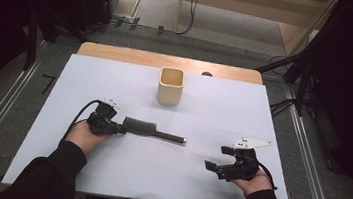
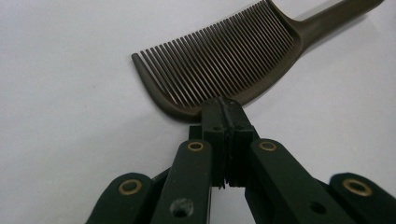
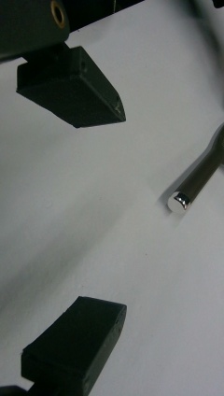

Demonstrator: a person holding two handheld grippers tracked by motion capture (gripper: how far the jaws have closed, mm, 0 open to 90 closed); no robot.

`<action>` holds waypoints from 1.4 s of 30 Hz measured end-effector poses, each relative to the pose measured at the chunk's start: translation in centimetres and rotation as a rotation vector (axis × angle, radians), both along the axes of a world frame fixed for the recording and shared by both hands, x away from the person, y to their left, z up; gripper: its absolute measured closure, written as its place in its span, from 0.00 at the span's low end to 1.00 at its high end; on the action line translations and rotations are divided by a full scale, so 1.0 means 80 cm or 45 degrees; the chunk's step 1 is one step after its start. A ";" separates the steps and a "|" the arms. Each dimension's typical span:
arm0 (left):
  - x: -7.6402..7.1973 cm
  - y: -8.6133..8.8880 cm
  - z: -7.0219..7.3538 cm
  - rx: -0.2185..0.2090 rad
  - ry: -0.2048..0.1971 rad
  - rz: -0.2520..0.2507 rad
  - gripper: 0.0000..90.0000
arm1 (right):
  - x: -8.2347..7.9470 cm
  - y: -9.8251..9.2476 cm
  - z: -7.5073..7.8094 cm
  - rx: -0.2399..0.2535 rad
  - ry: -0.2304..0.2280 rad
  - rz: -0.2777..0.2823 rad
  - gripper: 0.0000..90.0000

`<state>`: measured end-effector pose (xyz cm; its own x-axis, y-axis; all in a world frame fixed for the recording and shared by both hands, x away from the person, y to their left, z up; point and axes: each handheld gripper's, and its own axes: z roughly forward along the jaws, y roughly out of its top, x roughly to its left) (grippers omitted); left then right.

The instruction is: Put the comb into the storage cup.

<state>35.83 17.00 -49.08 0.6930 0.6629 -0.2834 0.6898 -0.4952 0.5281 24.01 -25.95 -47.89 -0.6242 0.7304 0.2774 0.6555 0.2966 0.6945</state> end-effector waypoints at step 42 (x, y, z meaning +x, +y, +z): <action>0.028 -0.026 -0.006 -0.045 -0.033 0.003 1.00 | 0.001 0.001 -0.002 -0.010 0.003 0.012 0.08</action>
<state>38.04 14.92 -49.54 0.6987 0.6545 -0.2887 0.6769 -0.4744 0.5628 24.08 -25.87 -48.01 -0.6305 0.7265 0.2733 0.6545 0.3083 0.6904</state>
